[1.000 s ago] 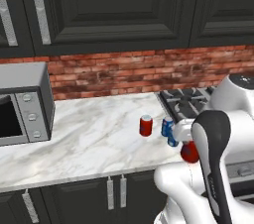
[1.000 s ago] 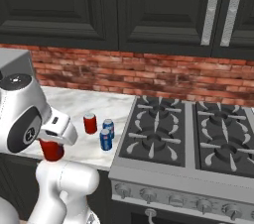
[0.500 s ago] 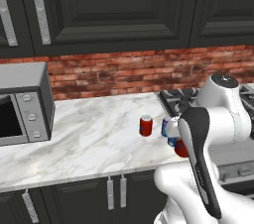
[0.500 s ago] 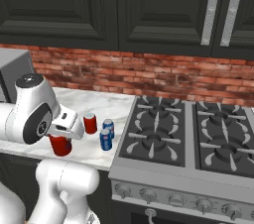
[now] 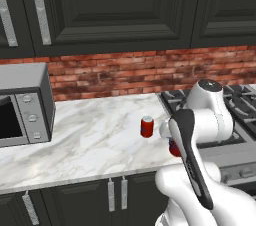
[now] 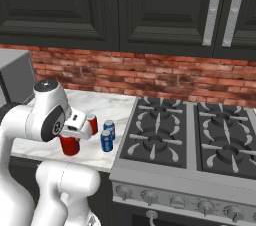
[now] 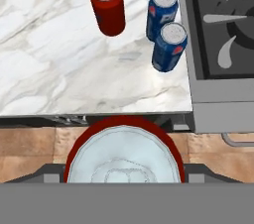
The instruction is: Four empty soda cans are scattered around the kitchen. Gather all the cans and cluster them next to the stove for recycling.
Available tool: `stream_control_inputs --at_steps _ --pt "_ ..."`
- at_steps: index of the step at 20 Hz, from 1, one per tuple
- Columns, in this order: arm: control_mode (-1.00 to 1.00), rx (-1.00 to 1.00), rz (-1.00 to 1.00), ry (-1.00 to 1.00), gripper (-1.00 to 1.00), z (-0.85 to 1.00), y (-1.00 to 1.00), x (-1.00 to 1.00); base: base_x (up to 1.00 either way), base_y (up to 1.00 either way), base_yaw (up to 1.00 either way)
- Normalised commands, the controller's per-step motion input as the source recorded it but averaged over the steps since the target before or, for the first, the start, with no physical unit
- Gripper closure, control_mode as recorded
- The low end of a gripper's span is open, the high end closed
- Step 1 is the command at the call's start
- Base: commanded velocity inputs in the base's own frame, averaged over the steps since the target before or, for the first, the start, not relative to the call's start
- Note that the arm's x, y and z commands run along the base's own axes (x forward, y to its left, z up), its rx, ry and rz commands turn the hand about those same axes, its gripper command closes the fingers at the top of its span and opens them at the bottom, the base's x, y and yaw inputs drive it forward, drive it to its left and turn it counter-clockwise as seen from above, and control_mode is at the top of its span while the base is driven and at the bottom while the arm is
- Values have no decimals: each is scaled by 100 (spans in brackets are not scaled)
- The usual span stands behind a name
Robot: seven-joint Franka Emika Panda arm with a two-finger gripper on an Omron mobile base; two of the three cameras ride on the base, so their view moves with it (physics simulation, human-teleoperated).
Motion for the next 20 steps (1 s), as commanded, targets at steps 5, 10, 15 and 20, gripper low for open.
stream_control_inputs --at_steps 5,10,15,20 --pt "-100 0 0 -4 100 -40 0 36 0 0 0" --pt "-100 0 0 -4 100 -35 4 35 0 0 0" --pt "-100 -1 0 -3 100 -30 8 41 0 0 0" --pt "-100 -2 0 -2 100 -9 4 27 0 0 0"
